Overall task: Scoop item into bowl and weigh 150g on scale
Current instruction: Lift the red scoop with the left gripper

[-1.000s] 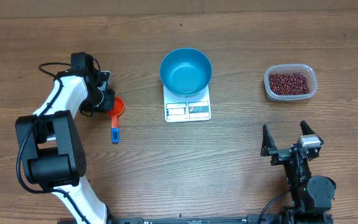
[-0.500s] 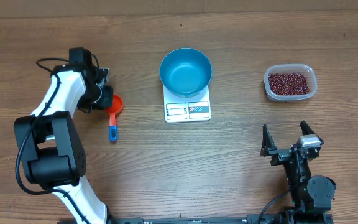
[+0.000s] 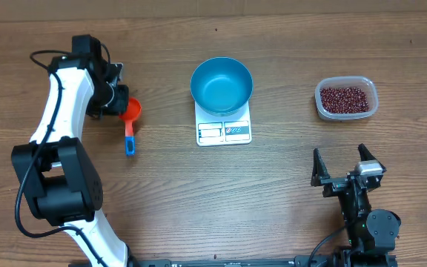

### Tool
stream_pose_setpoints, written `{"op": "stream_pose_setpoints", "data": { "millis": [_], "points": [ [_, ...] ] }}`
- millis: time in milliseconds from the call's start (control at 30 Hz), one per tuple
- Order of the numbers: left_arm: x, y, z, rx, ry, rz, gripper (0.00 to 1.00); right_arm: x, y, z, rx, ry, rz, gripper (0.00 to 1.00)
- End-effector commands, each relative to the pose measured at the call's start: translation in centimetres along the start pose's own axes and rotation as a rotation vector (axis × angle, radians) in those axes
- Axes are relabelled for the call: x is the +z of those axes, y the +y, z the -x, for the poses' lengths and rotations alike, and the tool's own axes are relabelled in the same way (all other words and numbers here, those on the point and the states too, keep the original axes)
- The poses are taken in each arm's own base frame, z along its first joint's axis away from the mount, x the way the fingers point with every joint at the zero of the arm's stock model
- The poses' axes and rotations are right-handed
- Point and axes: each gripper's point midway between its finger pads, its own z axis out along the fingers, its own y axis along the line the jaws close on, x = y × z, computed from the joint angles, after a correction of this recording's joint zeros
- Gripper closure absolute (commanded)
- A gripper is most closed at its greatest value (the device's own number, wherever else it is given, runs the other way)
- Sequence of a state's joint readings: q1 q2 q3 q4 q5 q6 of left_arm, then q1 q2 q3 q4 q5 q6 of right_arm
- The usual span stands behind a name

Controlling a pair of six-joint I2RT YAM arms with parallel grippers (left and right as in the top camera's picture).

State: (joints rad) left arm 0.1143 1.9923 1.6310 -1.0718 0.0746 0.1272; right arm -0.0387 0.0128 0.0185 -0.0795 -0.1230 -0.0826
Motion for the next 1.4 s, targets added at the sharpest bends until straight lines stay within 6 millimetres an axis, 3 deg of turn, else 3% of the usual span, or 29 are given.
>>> {"op": "stream_pose_setpoints", "data": {
  "millis": [0,667,867,1367],
  "points": [
    [-1.9,0.4,1.4,-0.076,-0.038,0.000,0.96,0.0,0.0,-0.2,-0.001,-0.004,-0.003,0.00],
    [-9.5,-0.1,2.0,-0.335,-0.185,-0.010,0.95,0.0,0.0,-0.2,-0.001,-0.004,-0.003,0.00],
    [-9.8,-0.3,1.0,-0.496,-0.157,-0.021,0.96,0.0,0.0,-0.2,-0.001,-0.004,-0.003,0.00],
    [-9.5,-0.7,-1.8,-0.660,-0.040,-0.011,0.96,0.0,0.0,-0.2,-0.001,-0.004,-0.003,0.00]
  ]
}}
